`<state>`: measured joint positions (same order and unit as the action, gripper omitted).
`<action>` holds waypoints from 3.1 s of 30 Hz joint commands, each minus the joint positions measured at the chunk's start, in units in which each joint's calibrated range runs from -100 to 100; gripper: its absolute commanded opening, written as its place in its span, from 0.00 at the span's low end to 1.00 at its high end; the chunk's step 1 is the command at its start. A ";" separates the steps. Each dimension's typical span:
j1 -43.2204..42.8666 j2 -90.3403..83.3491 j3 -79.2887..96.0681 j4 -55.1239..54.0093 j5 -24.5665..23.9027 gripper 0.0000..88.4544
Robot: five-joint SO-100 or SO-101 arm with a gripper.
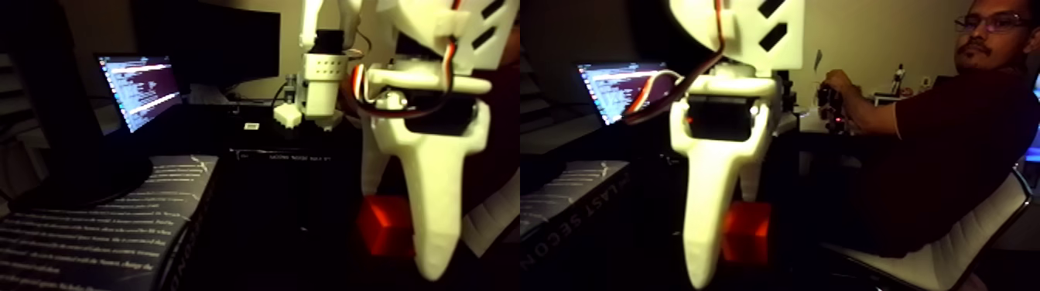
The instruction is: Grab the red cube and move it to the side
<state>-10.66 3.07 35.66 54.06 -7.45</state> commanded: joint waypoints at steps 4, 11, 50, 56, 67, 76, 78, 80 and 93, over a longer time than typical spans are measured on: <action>0.17 -0.05 -1.78 1.18 0.19 0.48; 0.00 2.39 -3.33 2.78 0.19 0.48; -2.92 1.97 -3.78 0.67 0.24 0.48; -2.17 1.89 -3.24 0.75 0.24 0.48; -1.00 1.89 -3.24 1.09 0.03 0.48; -1.00 1.89 -3.24 1.09 -0.08 0.28; -1.00 1.89 -3.15 1.09 -0.13 0.22; -1.00 1.89 -3.15 1.09 -0.13 0.17; -1.50 1.80 -2.96 1.43 -0.24 0.01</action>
<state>-11.74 5.76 33.48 55.20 -7.45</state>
